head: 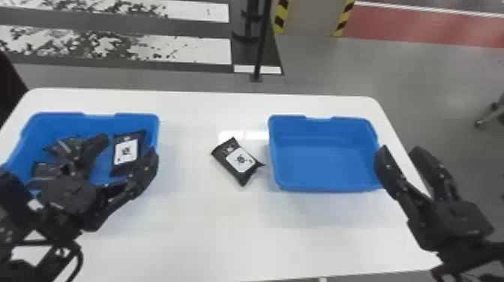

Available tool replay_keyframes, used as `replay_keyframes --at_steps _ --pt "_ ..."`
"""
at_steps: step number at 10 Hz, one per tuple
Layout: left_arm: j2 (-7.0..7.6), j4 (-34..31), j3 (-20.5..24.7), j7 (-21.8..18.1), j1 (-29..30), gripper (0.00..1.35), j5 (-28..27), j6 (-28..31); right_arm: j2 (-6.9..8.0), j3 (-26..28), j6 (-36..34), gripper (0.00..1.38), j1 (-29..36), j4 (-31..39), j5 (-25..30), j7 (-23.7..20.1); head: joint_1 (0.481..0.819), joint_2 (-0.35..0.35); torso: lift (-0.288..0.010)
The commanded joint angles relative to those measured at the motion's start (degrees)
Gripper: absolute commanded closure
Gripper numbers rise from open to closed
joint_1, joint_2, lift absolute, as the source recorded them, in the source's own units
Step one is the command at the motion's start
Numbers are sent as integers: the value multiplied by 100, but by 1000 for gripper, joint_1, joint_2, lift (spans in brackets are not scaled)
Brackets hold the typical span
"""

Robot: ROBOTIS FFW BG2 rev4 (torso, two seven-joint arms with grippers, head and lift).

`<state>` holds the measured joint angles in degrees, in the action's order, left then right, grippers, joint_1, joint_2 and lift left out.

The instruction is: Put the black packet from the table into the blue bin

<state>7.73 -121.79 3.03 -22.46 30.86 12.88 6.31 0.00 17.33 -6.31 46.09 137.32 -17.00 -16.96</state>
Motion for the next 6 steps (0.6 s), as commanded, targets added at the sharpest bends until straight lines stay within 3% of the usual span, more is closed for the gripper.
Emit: replay_keyframes --at_steps 1,3,6 --pt "0 402 -257 -215 -639 171 -431 339 5 -8 -2 509 -39 -28 9 0 695 -168 -110" --pt "0 796 -600 -461 -1328 171 -934 916 5 -19 -2 509 -39 -28 32 0 695 -199 -110" --pt "-97 1597 -1114 -883 -2355 171 -1825 1028 5 -53 12 509 -138 -71 44 -9 695 -254 -110"
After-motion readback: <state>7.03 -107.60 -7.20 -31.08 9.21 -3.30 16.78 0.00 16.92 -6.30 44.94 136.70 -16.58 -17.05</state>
